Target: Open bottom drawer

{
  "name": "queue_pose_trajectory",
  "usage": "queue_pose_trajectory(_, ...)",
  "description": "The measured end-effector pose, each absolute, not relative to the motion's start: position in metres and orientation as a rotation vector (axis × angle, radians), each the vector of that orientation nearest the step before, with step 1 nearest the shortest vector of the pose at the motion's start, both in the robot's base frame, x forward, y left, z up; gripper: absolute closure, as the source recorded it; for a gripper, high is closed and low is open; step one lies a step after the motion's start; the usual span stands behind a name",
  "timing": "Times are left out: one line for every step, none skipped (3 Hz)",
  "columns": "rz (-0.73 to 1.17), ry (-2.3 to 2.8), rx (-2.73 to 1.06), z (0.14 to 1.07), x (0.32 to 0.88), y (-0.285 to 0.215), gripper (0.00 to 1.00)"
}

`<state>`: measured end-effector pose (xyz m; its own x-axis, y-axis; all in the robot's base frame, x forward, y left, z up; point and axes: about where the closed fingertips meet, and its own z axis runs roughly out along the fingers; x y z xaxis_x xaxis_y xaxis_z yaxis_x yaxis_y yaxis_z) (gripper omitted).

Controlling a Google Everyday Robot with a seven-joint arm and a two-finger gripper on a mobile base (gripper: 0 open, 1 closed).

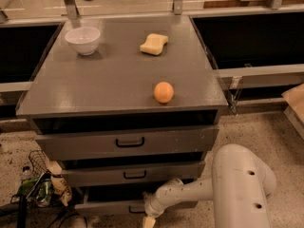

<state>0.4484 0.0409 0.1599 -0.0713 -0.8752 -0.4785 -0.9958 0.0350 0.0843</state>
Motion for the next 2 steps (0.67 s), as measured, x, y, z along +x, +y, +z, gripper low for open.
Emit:
queue_pose_trajectory(0.6, 2.03, -1.948, 0.165, 0.445, 0.041, 0.0)
queue_pose_trajectory(0.689, 2.019, -1.958, 0.174, 0.424, 0.036, 0.0)
